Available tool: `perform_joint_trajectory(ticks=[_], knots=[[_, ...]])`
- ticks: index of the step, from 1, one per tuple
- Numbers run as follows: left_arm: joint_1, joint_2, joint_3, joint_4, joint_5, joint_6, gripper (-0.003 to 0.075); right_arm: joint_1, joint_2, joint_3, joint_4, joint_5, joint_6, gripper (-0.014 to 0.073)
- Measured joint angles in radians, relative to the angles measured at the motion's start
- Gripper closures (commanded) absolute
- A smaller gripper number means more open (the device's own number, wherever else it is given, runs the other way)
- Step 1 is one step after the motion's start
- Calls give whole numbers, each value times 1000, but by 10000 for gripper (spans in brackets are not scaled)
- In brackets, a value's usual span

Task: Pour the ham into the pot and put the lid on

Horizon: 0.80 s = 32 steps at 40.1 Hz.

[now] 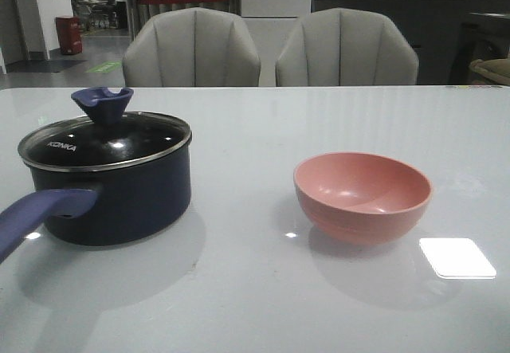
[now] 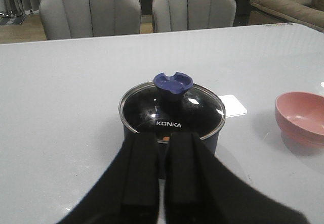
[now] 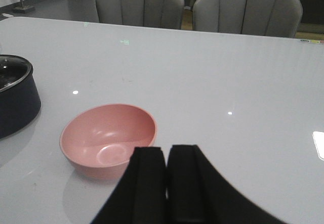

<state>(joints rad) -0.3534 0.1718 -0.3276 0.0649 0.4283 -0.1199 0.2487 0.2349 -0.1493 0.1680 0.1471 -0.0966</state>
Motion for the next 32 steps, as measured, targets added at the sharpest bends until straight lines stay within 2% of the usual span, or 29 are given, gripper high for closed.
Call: perform_joint_trajectory(ticks=[20, 26, 32], knots=[[5, -4, 16, 5, -6, 0, 607, 0, 0, 0, 0, 0, 0, 445], [114, -41, 68, 16, -54, 0, 607, 0, 0, 0, 0, 0, 0, 445], [257, -102, 171, 16, -187, 0, 607, 0, 0, 0, 0, 0, 0, 445]])
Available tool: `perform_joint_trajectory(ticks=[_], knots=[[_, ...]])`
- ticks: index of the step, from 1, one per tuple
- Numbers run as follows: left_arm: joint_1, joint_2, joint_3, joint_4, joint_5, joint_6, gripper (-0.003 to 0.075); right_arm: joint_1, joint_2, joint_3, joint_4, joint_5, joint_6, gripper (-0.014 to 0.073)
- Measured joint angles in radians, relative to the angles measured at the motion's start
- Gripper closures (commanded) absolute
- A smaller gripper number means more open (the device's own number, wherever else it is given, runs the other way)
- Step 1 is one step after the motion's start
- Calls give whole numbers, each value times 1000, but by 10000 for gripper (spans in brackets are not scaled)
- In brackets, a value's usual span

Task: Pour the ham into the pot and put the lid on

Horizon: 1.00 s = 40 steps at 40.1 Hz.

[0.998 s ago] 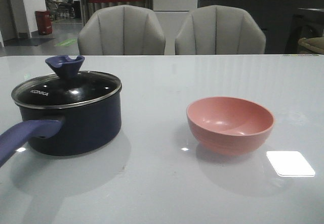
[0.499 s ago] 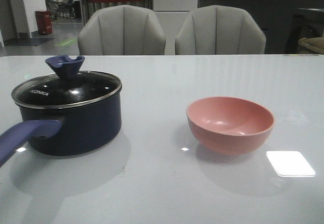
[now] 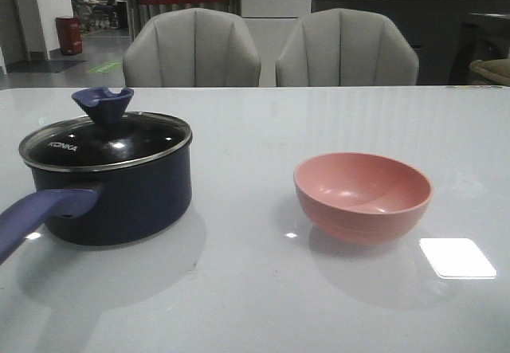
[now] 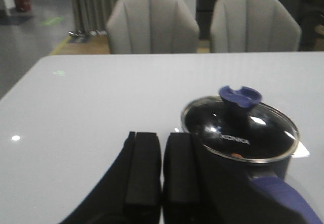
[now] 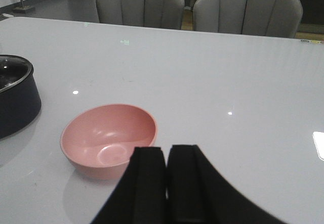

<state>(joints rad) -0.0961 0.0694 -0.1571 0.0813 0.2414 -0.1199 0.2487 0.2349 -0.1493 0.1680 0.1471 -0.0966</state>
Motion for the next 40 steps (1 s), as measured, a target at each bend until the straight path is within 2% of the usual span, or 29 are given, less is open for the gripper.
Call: perform_joint_trajectory(ticks=[8, 13, 40], knots=[[74, -73, 152, 0, -174, 0, 607, 0, 0, 0, 0, 0, 0, 445], [74, -73, 162, -2, -227, 0, 607, 0, 0, 0, 0, 0, 0, 445], [74, -73, 162, -2, -241, 0, 607, 0, 0, 0, 0, 0, 0, 445]])
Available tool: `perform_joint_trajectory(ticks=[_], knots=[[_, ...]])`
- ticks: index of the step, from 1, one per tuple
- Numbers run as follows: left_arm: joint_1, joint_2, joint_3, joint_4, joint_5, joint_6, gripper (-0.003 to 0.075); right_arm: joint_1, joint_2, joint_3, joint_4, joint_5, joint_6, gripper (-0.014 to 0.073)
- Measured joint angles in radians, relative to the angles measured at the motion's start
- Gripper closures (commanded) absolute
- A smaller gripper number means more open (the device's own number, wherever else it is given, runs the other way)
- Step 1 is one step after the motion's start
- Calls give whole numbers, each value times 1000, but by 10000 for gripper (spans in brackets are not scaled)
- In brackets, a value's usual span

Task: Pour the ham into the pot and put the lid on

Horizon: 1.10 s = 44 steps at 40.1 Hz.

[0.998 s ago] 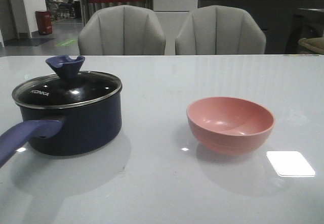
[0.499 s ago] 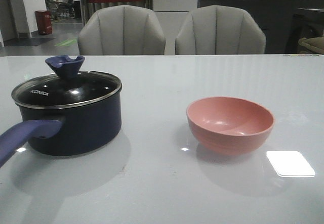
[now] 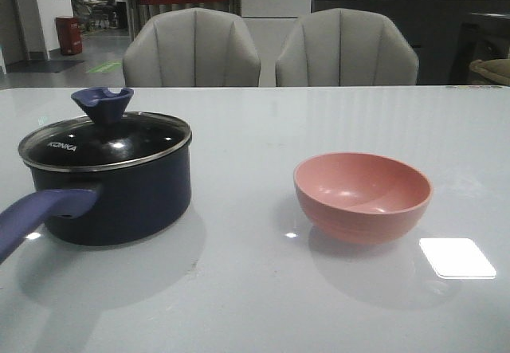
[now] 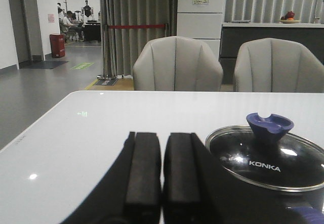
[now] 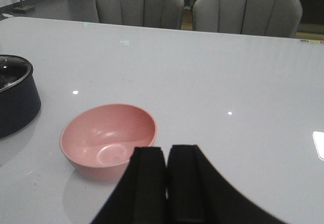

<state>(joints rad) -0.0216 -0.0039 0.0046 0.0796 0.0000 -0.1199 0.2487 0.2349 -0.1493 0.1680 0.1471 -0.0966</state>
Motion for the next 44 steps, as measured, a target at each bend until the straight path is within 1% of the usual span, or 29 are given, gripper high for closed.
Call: perform_joint_trajectory(ticks=[20, 26, 30, 37, 40, 44], knots=[[0, 0, 0, 0, 0, 0, 607, 0, 0, 0, 0, 0, 0, 445], [0, 0, 0, 0, 0, 0, 607, -9, -2, 15, -66, 0, 0, 445], [0, 0, 0, 0, 0, 0, 607, -31, -48, 46, -100, 0, 0, 445], [2, 0, 0, 0, 0, 0, 607, -73, -220, 130, -124, 0, 2, 445], [2, 0, 0, 0, 0, 0, 607, -79, -241, 167, -131, -6, 19, 445], [2, 0, 0, 0, 0, 0, 607, -88, -245, 176, -133, -6, 56, 445]])
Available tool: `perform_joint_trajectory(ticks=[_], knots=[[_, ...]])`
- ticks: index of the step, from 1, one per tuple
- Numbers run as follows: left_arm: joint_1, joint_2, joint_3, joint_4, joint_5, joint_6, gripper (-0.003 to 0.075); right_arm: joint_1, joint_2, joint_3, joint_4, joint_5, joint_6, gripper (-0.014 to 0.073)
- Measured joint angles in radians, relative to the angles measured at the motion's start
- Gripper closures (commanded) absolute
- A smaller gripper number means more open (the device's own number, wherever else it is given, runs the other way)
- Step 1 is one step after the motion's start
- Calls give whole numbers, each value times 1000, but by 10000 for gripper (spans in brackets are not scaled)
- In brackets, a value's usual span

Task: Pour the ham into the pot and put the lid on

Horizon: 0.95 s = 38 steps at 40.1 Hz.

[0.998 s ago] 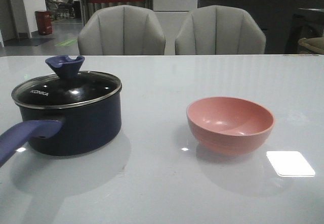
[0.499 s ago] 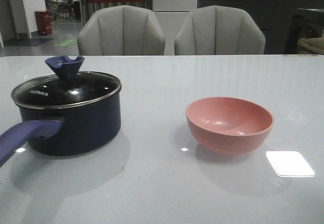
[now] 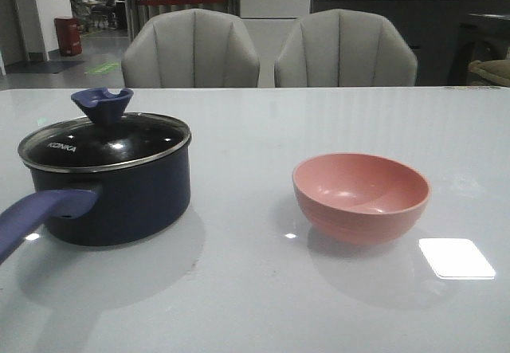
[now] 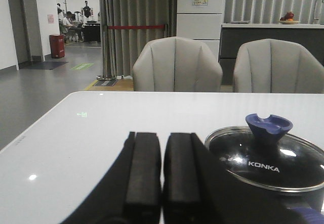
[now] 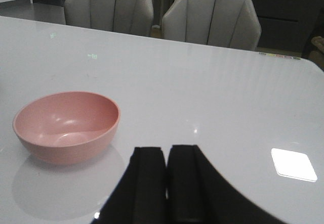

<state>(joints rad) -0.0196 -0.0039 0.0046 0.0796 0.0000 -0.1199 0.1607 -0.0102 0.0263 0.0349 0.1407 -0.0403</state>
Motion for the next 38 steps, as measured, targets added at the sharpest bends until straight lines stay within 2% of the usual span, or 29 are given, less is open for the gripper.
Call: perform_joint_trajectory(ticks=[38], knots=[[0, 0, 0, 0, 0, 0, 607, -1, 0, 0, -2, -46, 31, 445]])
